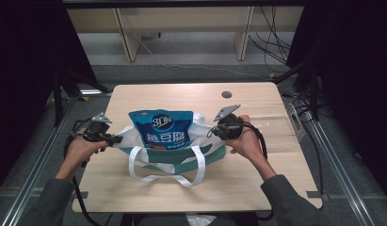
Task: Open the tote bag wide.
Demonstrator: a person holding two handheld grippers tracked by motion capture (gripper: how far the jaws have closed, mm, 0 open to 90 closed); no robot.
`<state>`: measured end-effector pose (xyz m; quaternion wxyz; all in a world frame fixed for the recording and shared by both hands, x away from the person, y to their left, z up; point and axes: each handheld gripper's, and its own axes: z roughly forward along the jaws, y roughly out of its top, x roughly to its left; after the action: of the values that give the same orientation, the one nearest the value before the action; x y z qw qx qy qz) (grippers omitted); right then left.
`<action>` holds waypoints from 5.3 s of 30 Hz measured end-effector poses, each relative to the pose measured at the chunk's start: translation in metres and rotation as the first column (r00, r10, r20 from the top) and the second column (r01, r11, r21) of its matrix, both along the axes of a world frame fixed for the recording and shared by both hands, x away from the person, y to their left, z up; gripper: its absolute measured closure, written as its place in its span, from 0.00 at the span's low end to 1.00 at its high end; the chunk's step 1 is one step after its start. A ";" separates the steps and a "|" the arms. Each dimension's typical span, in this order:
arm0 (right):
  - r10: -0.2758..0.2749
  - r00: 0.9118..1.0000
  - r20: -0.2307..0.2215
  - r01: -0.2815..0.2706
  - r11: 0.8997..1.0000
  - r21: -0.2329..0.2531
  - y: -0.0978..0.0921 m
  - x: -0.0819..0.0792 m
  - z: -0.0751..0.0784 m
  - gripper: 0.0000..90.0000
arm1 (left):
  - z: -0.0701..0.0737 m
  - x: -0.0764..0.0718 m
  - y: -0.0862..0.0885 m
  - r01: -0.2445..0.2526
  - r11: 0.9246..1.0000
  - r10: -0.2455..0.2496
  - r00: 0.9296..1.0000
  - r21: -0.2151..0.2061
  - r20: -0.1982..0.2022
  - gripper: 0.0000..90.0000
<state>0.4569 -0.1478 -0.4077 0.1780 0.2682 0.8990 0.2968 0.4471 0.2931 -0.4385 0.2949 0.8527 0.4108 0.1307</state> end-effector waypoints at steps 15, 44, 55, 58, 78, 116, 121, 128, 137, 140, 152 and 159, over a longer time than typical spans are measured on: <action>-0.008 0.995 -0.095 0.003 0.999 -0.053 0.008 -0.003 -0.057 0.92 | -0.040 0.005 -0.012 -0.003 0.993 0.007 0.999 0.116 -0.032 0.80; 0.311 0.918 -0.245 -0.330 0.943 -0.041 0.067 -0.066 -0.060 0.91 | -0.033 0.068 -0.039 0.018 0.999 -0.020 0.998 -0.035 -0.059 0.95; 0.285 0.924 -0.257 -0.299 0.954 -0.017 0.068 -0.066 -0.067 0.79 | -0.040 0.065 -0.036 -0.083 0.996 0.082 0.996 -0.045 -0.020 0.66; 0.284 0.944 -0.171 -0.272 0.958 0.089 0.059 -0.064 -0.036 0.62 | -0.015 0.055 -0.031 -0.091 0.988 0.092 0.996 -0.128 0.007 0.49; 0.056 0.998 0.035 -0.058 0.995 0.084 0.037 0.013 -0.018 0.99 | -0.025 -0.036 -0.059 0.310 0.950 -0.311 0.949 0.033 0.058 0.79; -0.034 0.999 -0.033 0.041 0.972 0.230 0.009 0.012 -0.003 0.54 | -0.042 -0.050 -0.069 0.250 0.965 -0.252 0.967 0.078 0.023 0.77; -0.028 0.999 -0.021 0.032 0.974 0.226 0.009 0.008 -0.004 0.50 | -0.030 -0.056 -0.063 0.227 0.969 -0.233 0.971 0.097 0.047 0.68; -0.042 0.998 -0.035 0.049 0.969 0.241 0.005 -0.002 0.003 0.47 | -0.013 -0.073 -0.058 0.179 0.982 -0.184 0.977 0.055 0.108 0.54; -0.042 0.998 -0.040 0.050 0.971 0.234 -0.001 -0.005 0.009 0.46 | 0.000 -0.094 -0.049 0.122 0.992 -0.120 0.985 -0.010 0.127 0.41; -0.044 0.998 -0.047 0.054 0.969 0.240 -0.003 -0.005 0.012 0.45 | 0.002 -0.105 -0.047 0.102 0.994 -0.097 0.986 -0.034 0.137 0.38; -0.029 0.997 -0.076 0.045 0.976 0.211 -0.004 -0.006 0.013 0.45 | 0.004 -0.137 -0.055 0.067 0.994 -0.055 0.990 -0.087 0.133 0.34; -0.009 0.998 -0.065 0.023 0.974 0.223 -0.002 -0.007 0.015 0.44 | -0.002 -0.149 -0.062 0.072 0.997 -0.068 0.992 -0.039 0.104 0.30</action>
<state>0.4497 -0.1496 -0.3926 0.1204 0.3030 0.8629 0.3861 0.2978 0.2309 -0.4404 0.3384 0.8522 0.3677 0.1551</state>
